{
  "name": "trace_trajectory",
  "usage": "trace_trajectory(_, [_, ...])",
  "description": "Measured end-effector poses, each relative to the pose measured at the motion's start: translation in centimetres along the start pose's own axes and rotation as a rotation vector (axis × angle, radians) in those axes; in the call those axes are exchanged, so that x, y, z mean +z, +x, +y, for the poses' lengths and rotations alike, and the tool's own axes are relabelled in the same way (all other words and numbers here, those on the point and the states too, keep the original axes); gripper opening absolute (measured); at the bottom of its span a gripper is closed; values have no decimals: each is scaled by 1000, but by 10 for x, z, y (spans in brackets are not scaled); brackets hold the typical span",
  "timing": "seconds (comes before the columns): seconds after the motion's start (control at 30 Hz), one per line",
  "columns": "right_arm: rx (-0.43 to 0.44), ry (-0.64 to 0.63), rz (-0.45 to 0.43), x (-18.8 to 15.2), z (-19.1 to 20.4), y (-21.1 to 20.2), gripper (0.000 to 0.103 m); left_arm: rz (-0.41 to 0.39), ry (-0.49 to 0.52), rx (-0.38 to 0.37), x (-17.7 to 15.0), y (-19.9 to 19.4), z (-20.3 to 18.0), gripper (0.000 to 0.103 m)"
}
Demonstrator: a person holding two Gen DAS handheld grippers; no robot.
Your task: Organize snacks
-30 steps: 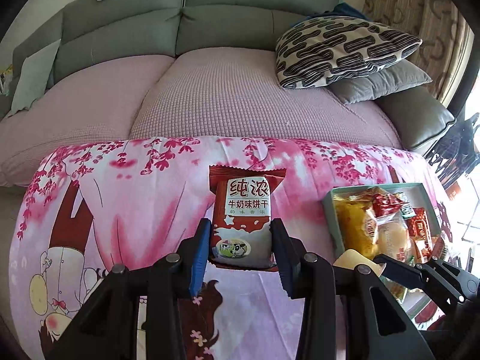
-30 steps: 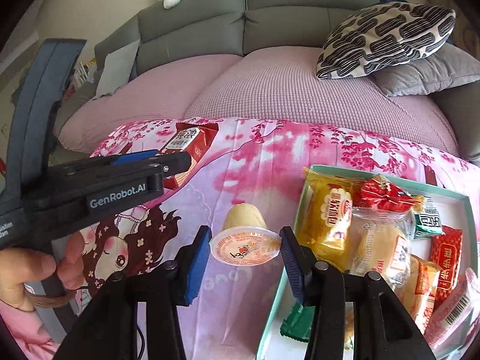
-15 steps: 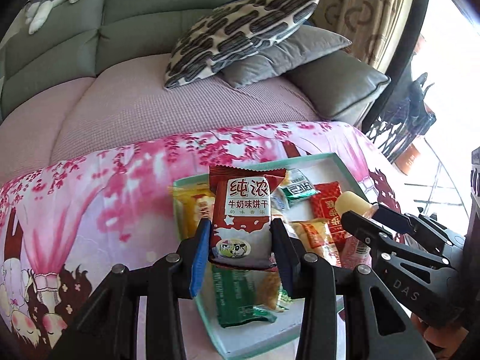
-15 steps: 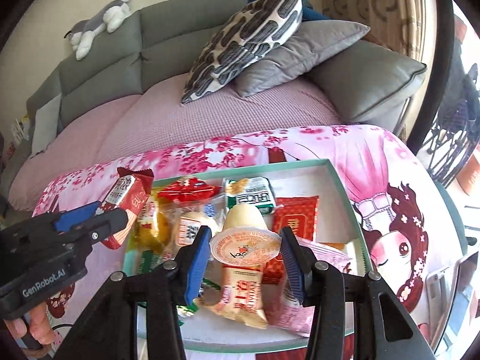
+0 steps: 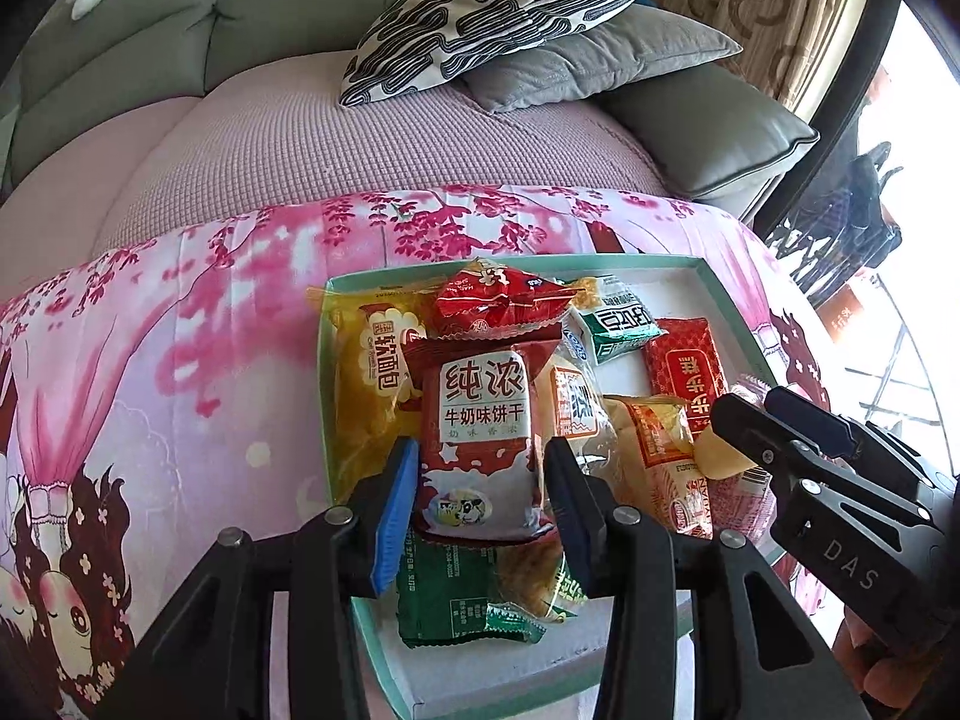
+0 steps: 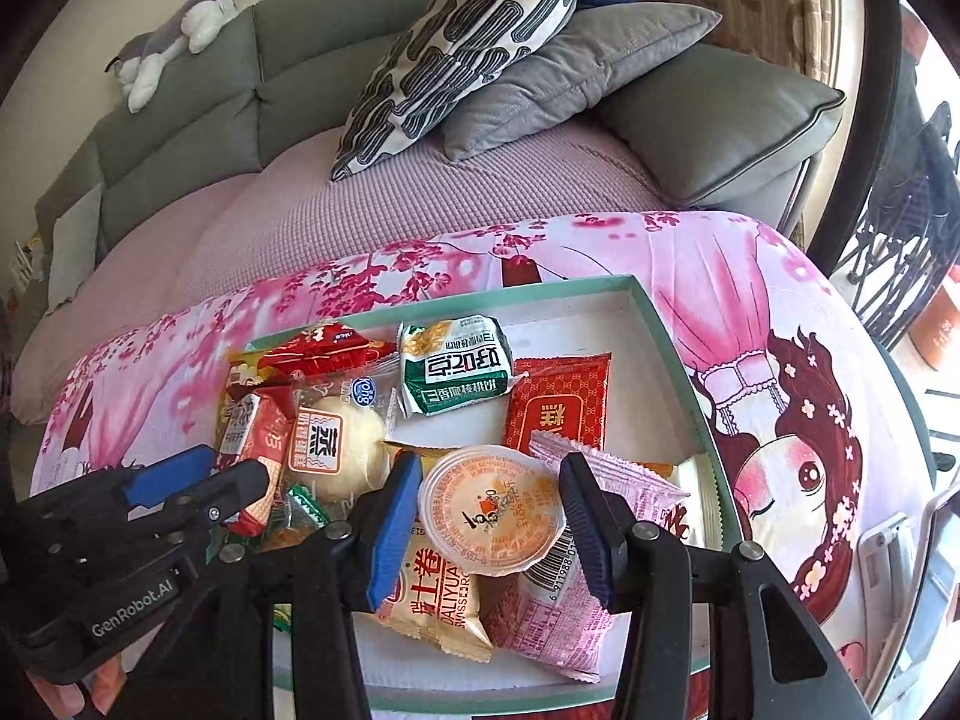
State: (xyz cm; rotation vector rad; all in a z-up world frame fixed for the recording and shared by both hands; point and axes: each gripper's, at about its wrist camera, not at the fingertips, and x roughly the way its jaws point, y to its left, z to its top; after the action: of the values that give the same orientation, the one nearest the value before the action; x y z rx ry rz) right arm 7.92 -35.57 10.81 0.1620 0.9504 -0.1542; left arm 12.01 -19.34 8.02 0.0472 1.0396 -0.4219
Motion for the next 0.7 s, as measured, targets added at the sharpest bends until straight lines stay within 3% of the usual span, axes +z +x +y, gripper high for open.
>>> trace_trajectory(0.1, [9, 4, -9, 0, 3, -5, 60, -17, -22, -22, -5, -10, 4, 63])
trace_trajectory(0.3, [7, -6, -25, -14, 18, -21, 67, -51, -100, -26, -28, -32, 21, 71])
trace_trajectory(0.7, [-3, -8, 16, -54, 58, -40, 67, -44, -181, 221, -90, -60, 81, 74])
